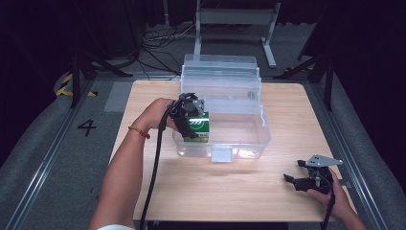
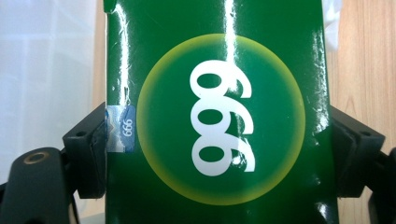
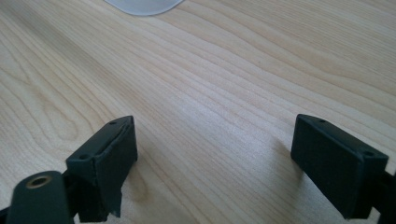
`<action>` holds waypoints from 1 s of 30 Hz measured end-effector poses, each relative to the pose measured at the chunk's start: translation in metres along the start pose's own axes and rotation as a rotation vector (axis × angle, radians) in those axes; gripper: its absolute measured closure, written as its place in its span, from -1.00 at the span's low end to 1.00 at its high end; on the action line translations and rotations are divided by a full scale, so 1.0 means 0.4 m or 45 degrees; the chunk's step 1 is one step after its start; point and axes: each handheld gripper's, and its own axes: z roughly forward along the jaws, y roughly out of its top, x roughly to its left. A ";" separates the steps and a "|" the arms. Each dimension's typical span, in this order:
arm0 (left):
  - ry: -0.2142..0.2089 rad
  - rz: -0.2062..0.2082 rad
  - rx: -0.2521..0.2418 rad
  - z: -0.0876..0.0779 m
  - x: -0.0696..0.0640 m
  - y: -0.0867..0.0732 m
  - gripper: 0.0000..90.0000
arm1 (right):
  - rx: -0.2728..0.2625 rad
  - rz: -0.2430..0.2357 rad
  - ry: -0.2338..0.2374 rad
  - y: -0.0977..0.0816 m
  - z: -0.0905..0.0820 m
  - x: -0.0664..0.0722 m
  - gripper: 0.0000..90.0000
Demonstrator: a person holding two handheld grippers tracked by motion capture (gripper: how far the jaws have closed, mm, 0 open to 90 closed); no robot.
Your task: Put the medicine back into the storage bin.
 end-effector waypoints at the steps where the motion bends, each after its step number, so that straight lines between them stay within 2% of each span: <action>1: 0.000 0.010 0.007 0.004 0.001 -0.002 -0.65 | 0.000 0.000 0.000 0.000 0.000 0.000 -0.67; 4: -0.001 -0.011 0.026 0.017 0.004 -0.008 -0.65 | 0.000 0.000 0.000 0.000 0.000 0.000 -0.67; 7: -0.008 0.001 0.056 0.028 0.012 -0.011 -0.65 | 0.000 0.000 0.000 0.000 0.000 0.000 -0.67; 9: 0.005 -0.015 0.064 0.033 0.012 -0.013 -0.65 | 0.000 0.000 0.000 0.000 0.000 0.000 -0.67; 10: -0.010 0.000 0.070 0.034 0.016 -0.014 -0.65 | 0.000 0.000 0.000 0.000 0.000 0.000 -0.67; 12: -0.004 -0.004 0.068 0.036 0.015 -0.016 -0.65 | 0.000 0.000 0.000 0.000 0.000 0.000 -0.67; 14: -0.024 -0.009 0.054 0.039 0.015 -0.019 -0.65 | 0.000 0.000 0.000 0.000 0.000 0.000 -0.67; 17: -0.005 -0.015 0.072 0.047 0.013 -0.019 -0.65 | 0.000 0.000 0.000 0.000 0.000 0.000 -0.67; 20: -0.048 -0.030 0.064 0.057 0.012 -0.019 -0.65 | 0.000 0.000 0.000 0.000 0.000 0.000 -0.67; 21: -0.022 -0.030 0.061 0.057 0.012 -0.018 -0.65 | 0.000 0.000 0.000 0.000 0.000 0.000 -0.67; 25: -0.036 -0.031 0.052 0.057 0.015 -0.017 -0.66 | 0.000 0.000 0.000 0.000 0.000 0.000 -0.67; 26: -0.055 -0.063 0.056 0.057 0.014 -0.018 -0.66 | 0.000 -0.001 0.000 0.000 0.000 0.000 -0.67; 30: -0.018 -0.064 0.089 0.057 0.011 -0.014 -0.67 | 0.000 0.000 0.000 0.000 0.000 0.000 -0.67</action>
